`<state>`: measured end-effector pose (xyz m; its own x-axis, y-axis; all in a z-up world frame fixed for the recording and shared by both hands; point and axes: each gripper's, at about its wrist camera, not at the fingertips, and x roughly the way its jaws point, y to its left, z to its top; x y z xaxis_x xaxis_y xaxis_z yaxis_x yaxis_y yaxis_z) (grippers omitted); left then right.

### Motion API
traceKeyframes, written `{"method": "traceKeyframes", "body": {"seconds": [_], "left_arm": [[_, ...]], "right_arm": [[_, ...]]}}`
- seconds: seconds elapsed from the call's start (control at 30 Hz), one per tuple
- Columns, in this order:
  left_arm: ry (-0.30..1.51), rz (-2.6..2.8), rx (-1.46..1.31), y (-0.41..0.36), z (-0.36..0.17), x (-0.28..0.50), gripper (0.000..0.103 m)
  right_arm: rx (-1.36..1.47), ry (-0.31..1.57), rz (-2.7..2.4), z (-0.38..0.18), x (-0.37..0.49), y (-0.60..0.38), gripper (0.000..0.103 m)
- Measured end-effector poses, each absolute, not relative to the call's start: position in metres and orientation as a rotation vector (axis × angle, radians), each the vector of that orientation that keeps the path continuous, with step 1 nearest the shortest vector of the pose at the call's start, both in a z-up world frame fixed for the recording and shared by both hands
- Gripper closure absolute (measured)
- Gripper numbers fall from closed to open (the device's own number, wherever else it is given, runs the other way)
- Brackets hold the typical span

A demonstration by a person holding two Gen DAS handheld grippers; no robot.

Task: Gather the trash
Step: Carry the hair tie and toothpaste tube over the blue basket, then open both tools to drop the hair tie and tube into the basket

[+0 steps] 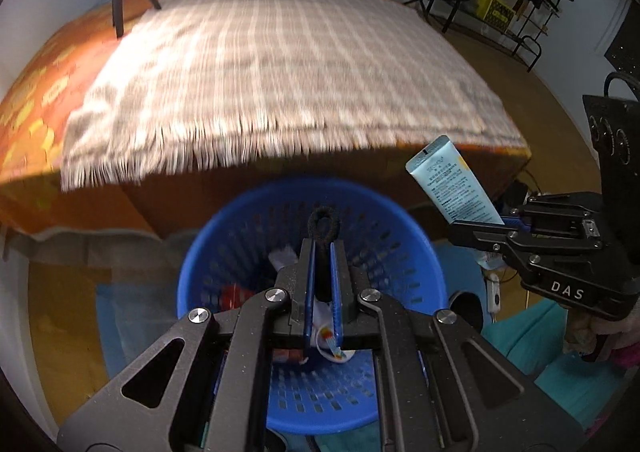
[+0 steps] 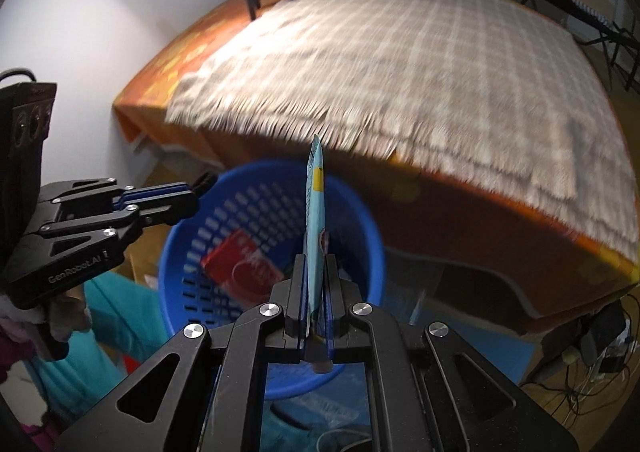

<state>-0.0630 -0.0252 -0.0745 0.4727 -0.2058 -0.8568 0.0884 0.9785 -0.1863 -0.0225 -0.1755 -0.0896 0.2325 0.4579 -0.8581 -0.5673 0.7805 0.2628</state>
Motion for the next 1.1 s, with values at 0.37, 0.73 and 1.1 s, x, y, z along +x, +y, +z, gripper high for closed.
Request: {"method": "traceKeyframes", "body": {"seconds": [0.37, 0.73, 1.1], "left_arm": [[1.147, -0.167, -0.117, -0.027, -0.11, -0.078, 0.098], [1.168, -0.159, -0.096, -0.028, -0.122, -0.076, 0.098], [1.164, -0.128, -0.086, -0.026, -0.123, -0.075, 0.08]], "right_arm": [[-0.158, 1.187, 0.737, -0.114, -0.037, -0.16, 0.098], [-0.147, 1.22, 0.727, -0.123, -0.03, -0.158, 0.098], [-0.144, 1.233, 0.72, -0.127, -0.026, -0.161, 0.098]]}}
